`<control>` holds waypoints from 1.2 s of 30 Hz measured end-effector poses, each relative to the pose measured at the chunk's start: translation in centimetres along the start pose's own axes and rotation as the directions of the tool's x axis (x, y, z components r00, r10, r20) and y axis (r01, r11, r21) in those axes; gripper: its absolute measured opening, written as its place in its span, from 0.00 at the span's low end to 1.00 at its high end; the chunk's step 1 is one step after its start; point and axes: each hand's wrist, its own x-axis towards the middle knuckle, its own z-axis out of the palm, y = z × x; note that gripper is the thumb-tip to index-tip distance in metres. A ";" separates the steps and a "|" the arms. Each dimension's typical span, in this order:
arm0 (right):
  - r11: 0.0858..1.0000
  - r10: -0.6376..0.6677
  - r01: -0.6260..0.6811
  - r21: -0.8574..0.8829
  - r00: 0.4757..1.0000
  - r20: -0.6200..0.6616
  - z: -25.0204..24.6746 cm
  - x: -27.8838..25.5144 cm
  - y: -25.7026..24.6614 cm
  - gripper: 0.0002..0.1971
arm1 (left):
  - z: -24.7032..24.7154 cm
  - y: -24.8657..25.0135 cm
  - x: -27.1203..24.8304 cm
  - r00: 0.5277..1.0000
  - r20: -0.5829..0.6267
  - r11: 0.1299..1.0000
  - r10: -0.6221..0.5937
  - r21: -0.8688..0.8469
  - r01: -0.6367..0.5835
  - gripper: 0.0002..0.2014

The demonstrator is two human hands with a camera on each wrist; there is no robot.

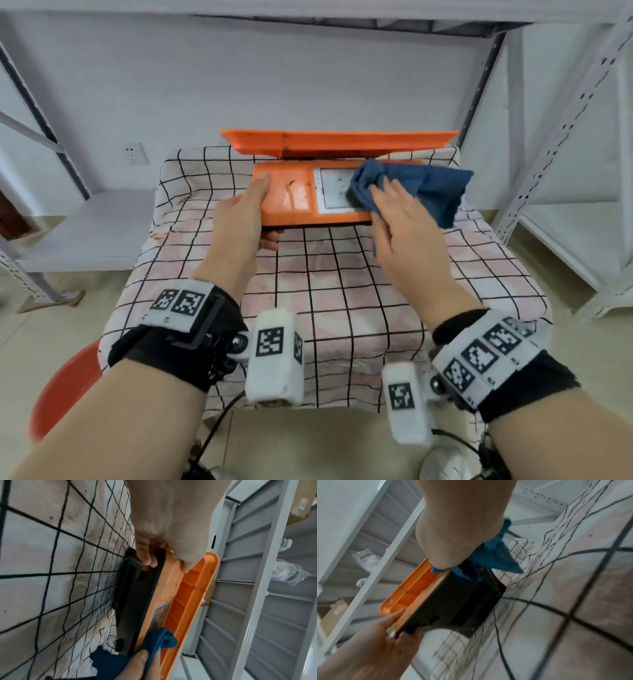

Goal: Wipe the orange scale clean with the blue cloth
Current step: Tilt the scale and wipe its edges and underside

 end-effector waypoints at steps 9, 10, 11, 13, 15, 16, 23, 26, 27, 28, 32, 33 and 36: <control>0.979 0.201 -0.196 0.046 0.969 -0.142 1.1 2.3 -0.6 0.20 | 0.7 0.1 0.0 0.999 -0.014 0.999 -0.029 -0.032 0.029 0.18; 0.991 0.135 -0.132 0.030 0.982 -0.130 1.5 2.2 -1.4 0.19 | 0.7 0.1 0.1 0.999 -0.021 0.999 -0.033 -0.036 0.033 0.17; 0.997 0.071 -0.068 0.029 0.991 -0.113 1.7 2.0 -1.9 0.19 | 0.6 0.1 0.2 0.999 -0.024 0.998 -0.038 -0.041 0.037 0.17; 0.999 -0.004 0.008 0.039 0.996 -0.089 1.4 1.9 -1.4 0.20 | 0.4 0.2 0.4 0.999 -0.016 0.998 -0.043 -0.056 0.042 0.16; 0.999 0.016 -0.012 0.044 0.995 -0.103 0.6 2.2 0.5 0.21 | 0.3 0.2 0.6 0.999 -0.008 0.997 -0.043 -0.061 0.043 0.16; 0.996 0.064 -0.057 0.063 0.991 -0.117 0.3 2.3 1.5 0.22 | 0.4 0.2 0.6 0.999 -0.008 0.997 -0.044 -0.062 0.043 0.17; 0.970 0.230 -0.215 0.113 0.962 -0.148 1.4 2.6 0.4 0.21 | 0.6 -0.3 1.4 0.998 -0.020 0.996 -0.052 -0.072 0.050 0.18; 0.995 0.099 -0.100 -0.009 0.991 -0.090 2.1 2.4 -1.8 0.22 | 0.5 -0.5 1.5 0.997 -0.033 0.996 -0.064 -0.069 0.062 0.22; 0.998 0.066 -0.067 -0.003 0.995 -0.071 2.1 2.4 -2.1 0.22 | 0.4 -0.4 1.4 0.997 -0.036 0.996 -0.066 -0.069 0.064 0.24; 0.999 0.045 -0.045 0.007 0.998 -0.054 2.0 2.4 -2.2 0.21 | 0.3 -0.4 1.2 0.997 -0.033 0.995 -0.068 -0.074 0.065 0.24; 0.992 0.104 -0.107 -0.070 0.993 -0.055 0.9 2.3 0.1 0.22 | 0.2 -0.2 0.5 0.998 0.008 0.995 -0.057 -0.082 0.057 0.24; 0.985 0.162 -0.166 -0.050 0.984 -0.073 0.9 2.2 0.7 0.23 | 0.2 -0.2 0.4 0.999 0.014 0.996 -0.053 -0.074 0.054 0.23; 0.970 0.243 -0.239 0.042 0.959 -0.148 1.2 2.3 0.2 0.23 | 0.3 -0.3 0.2 0.999 0.017 0.997 -0.048 -0.056 0.049 0.18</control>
